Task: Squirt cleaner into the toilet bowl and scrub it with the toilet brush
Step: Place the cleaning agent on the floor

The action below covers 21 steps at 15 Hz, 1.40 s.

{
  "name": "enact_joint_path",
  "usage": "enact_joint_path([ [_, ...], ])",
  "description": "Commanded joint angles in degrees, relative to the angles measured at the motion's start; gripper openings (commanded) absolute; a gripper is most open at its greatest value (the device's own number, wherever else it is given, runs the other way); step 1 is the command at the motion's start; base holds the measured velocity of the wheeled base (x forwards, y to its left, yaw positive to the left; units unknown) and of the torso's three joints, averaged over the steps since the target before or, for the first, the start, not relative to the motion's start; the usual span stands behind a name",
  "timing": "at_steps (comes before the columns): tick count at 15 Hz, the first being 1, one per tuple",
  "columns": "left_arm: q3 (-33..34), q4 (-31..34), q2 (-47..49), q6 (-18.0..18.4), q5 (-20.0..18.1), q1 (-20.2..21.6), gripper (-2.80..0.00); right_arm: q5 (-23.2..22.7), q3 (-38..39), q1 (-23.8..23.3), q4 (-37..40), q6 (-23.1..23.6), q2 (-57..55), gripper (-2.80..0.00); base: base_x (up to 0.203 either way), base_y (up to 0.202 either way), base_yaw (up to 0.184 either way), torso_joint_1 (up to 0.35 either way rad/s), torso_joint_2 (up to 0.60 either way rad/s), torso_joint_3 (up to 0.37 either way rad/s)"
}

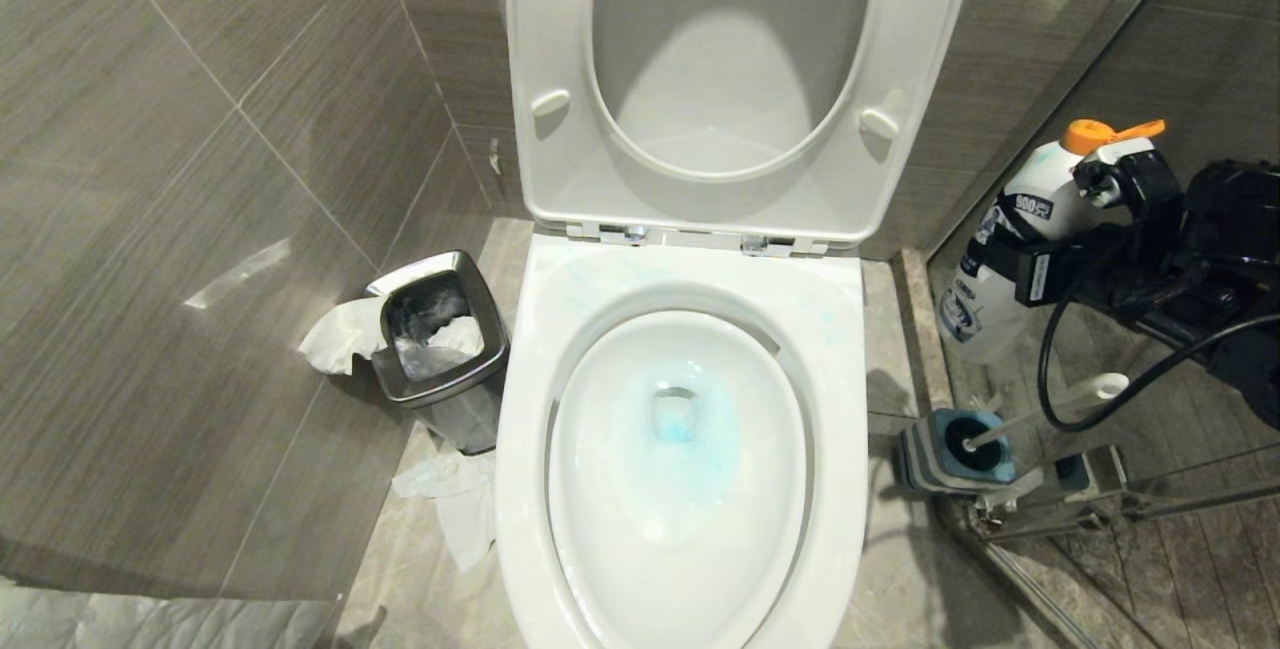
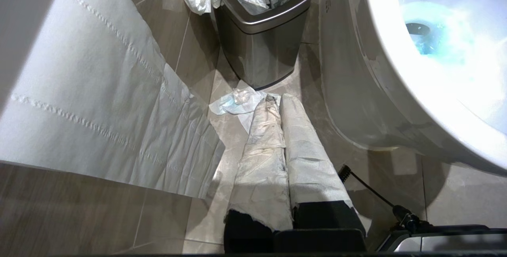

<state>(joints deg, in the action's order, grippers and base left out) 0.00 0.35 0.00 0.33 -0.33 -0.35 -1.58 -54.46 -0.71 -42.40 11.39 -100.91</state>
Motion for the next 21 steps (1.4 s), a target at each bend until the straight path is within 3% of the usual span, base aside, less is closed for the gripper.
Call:
enact_joint_path([
  [1,0.09,0.0,0.0,0.43,-0.11,0.0,-2.8,0.12,-0.09,0.0,-1.23,0.65,-3.07,-2.8,0.0,0.0,0.0,0.0,0.0,0.0],
  [11,0.09,0.09,0.09,0.55,-0.11,0.0,-2.8,1.86,-2.82,0.4,-19.3,3.51,-21.88,-2.8,0.0,0.0,0.0,0.002,0.0,-0.071],
  [21,0.09,0.26,0.0,0.73,-0.02,0.0,-2.8,3.91,-9.6,4.4,-19.65,3.93,-23.44,-2.8,0.0,0.0,0.0,0.005,0.0,-0.194],
])
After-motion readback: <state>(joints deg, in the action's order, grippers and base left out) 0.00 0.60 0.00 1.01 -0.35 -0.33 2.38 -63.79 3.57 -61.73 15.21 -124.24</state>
